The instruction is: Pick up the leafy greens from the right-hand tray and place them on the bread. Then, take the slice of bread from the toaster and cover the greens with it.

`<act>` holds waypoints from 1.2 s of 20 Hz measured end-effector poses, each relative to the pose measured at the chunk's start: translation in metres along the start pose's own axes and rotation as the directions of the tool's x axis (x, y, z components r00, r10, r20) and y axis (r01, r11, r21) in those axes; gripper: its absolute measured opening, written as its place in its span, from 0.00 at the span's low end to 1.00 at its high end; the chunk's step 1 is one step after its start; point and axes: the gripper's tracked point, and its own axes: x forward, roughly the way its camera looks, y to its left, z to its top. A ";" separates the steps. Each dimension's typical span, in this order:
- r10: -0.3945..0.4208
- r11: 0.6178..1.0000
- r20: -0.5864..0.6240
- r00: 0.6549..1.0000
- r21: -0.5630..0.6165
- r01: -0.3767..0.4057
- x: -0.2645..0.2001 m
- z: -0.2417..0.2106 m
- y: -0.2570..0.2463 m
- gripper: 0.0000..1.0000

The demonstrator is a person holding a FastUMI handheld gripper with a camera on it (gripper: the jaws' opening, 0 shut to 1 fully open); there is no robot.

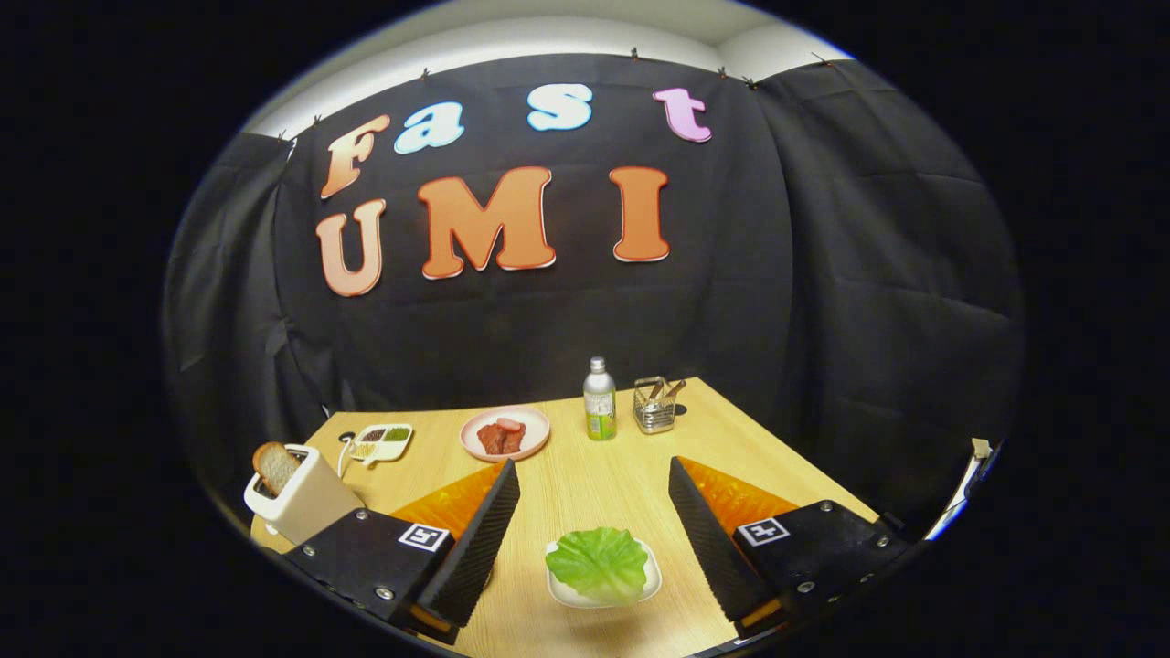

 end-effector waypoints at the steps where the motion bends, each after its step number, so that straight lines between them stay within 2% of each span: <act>1: 0.014 1.000 -0.034 0.999 -0.014 -0.014 0.008 -0.012 0.004 0.99; 4: 0.046 0.997 -0.135 0.990 -0.054 -0.054 0.027 -0.052 0.012 0.99; 7: 0.033 0.989 -0.256 0.966 -0.133 -0.069 0.049 -0.100 0.004 0.99; 10: 0.019 0.986 -0.334 0.943 -0.151 -0.073 0.064 -0.133 -0.001 0.99; 21: -0.007 0.972 -0.511 0.860 -0.204 -0.113 0.100 -0.184 -0.004 0.99; 24: -0.020 0.967 -0.552 0.834 -0.222 -0.124 0.103 -0.197 -0.005 0.93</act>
